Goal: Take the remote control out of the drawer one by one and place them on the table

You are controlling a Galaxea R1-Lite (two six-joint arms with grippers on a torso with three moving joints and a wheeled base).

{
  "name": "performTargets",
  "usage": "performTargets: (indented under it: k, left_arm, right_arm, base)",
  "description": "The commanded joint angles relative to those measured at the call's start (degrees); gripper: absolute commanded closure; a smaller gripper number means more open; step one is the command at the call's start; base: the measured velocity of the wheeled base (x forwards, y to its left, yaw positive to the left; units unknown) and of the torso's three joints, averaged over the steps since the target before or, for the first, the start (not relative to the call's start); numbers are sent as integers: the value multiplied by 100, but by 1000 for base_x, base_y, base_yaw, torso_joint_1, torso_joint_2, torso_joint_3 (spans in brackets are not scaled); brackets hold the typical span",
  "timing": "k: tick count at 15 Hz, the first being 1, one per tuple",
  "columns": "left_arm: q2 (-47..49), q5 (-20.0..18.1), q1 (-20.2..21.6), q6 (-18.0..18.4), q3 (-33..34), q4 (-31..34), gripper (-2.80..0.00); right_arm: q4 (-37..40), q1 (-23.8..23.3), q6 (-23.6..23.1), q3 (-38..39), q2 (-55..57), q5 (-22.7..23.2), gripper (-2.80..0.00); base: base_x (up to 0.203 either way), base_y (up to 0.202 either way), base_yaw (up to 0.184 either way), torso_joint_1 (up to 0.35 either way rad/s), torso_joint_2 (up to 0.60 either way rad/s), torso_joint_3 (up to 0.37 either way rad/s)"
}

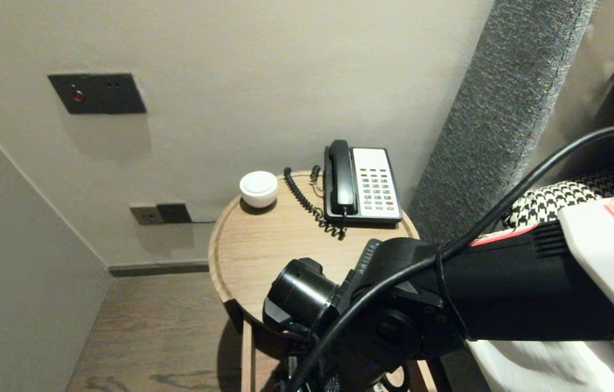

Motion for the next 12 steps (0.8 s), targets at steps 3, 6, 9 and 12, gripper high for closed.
performTargets:
  k: [3,6,9,12]
  left_arm:
    - [-13,2,2,-5,0,-5,0]
    - [-18,2,2,4,0,-5,0]
    - [-10,2,2,-2,0,-5,0]
    - [-18,2,2,-3,0,-5,0]
  right_arm:
    - [76,57,-127,-489,434,124,-280]
    - [78,26,-123,-607,713,103,-280]
    - [78,-19,-130,-651,887,25,-280]
    - [87,-25,-139,-712,1033,-62,-280]
  base:
    - [0,0,0,0,0,0]
    - [0,0,0,0,0,0]
    - [0,0,0,0,0,0]
    - [0,0,0,0,0,0]
